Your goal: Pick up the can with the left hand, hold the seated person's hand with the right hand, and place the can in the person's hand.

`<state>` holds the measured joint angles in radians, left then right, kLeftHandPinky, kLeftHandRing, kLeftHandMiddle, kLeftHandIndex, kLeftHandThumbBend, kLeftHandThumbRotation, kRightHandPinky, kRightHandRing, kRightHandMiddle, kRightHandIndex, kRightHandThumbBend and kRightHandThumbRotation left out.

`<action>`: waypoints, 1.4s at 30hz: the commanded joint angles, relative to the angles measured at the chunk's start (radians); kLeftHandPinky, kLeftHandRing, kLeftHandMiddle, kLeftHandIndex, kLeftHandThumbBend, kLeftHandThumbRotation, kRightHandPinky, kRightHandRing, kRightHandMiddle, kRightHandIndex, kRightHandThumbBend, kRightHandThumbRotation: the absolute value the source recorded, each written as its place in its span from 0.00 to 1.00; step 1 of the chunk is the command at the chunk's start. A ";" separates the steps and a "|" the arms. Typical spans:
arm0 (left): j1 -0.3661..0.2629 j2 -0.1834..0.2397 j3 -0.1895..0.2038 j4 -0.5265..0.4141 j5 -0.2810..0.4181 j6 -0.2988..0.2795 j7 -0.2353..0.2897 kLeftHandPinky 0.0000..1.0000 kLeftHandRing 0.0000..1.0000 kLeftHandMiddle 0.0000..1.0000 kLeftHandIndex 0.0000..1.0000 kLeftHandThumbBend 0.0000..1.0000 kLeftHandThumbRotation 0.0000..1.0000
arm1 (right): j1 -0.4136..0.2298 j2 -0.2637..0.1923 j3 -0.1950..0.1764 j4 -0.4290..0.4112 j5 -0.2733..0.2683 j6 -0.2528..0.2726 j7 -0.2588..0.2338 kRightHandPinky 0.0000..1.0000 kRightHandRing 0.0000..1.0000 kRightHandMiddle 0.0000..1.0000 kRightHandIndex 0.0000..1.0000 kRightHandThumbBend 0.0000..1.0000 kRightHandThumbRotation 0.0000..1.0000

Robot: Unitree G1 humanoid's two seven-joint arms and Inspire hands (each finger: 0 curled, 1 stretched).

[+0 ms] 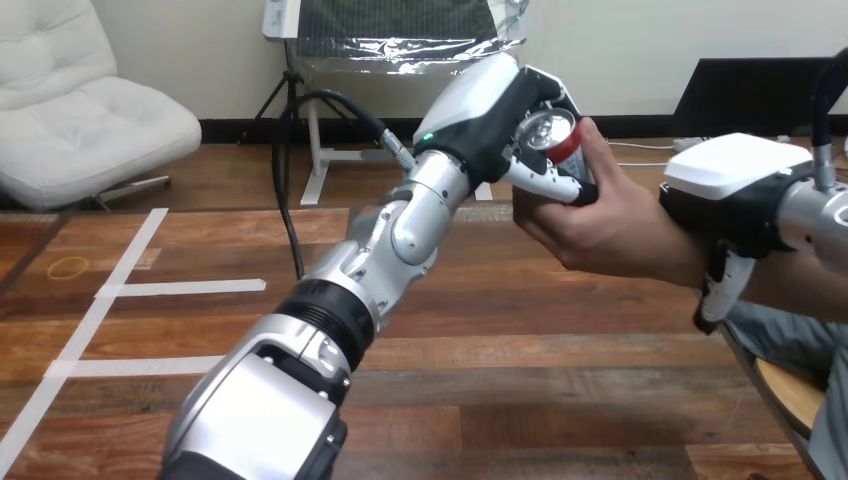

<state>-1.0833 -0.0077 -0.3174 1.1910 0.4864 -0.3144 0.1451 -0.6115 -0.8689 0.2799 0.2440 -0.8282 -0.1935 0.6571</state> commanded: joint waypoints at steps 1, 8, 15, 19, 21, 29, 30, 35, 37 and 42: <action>-0.070 0.025 -0.004 -0.052 0.006 0.002 -0.003 0.36 0.41 0.46 0.48 0.67 0.00 | -0.162 -0.010 -0.007 0.011 -0.018 -0.024 -0.042 0.16 0.23 0.30 0.33 0.83 0.00; -0.073 0.030 -0.005 -0.060 0.007 0.008 -0.008 0.38 0.42 0.47 0.48 0.67 0.00 | -0.169 -0.001 -0.006 0.029 -0.019 -0.037 -0.055 0.15 0.22 0.29 0.33 0.82 0.00; -0.074 0.033 -0.006 -0.064 0.007 0.015 -0.013 0.38 0.42 0.48 0.48 0.68 0.00 | -0.174 -0.004 0.005 0.045 -0.035 -0.061 -0.074 0.14 0.20 0.28 0.33 0.79 0.00; -0.073 0.033 -0.004 -0.065 0.004 0.017 -0.020 0.37 0.42 0.48 0.48 0.68 0.00 | -0.178 -0.006 0.011 0.048 -0.044 -0.070 -0.077 0.13 0.20 0.29 0.34 0.79 0.00; -0.072 0.035 -0.003 -0.066 0.002 0.016 -0.025 0.37 0.42 0.48 0.48 0.68 0.00 | -0.179 -0.008 0.014 0.047 -0.049 -0.069 -0.074 0.14 0.21 0.29 0.36 0.80 0.00; -0.076 0.039 -0.004 -0.067 0.002 0.027 -0.053 0.36 0.42 0.48 0.49 0.67 0.00 | -0.185 -0.013 0.025 0.064 -0.063 -0.082 -0.082 0.19 0.27 0.38 0.49 0.86 0.03; -0.077 0.039 -0.005 -0.067 0.002 0.029 -0.060 0.36 0.42 0.48 0.49 0.67 0.00 | -0.185 -0.015 0.026 0.064 -0.066 -0.084 -0.082 0.20 0.28 0.39 0.50 0.87 0.04; -0.083 0.045 -0.015 -0.067 0.011 0.044 -0.089 0.37 0.42 0.48 0.49 0.66 0.00 | -0.175 -0.019 0.017 0.061 -0.058 -0.088 -0.073 0.34 0.44 0.53 0.60 0.88 0.11; -0.085 0.046 -0.019 -0.067 0.016 0.051 -0.095 0.38 0.43 0.49 0.50 0.67 0.00 | -0.171 -0.019 0.012 0.060 -0.053 -0.086 -0.070 0.39 0.50 0.59 0.64 0.89 0.13; -0.091 0.047 -0.023 -0.068 0.017 0.079 -0.127 0.45 0.49 0.53 0.52 0.68 0.00 | -0.160 -0.021 0.003 0.050 -0.040 -0.074 -0.048 0.52 0.64 0.71 0.73 0.88 0.15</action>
<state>-1.0891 0.0192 -0.3256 1.1678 0.4921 -0.2572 0.0455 -0.6505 -0.8562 0.3128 0.3111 -0.8680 -0.2757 0.6112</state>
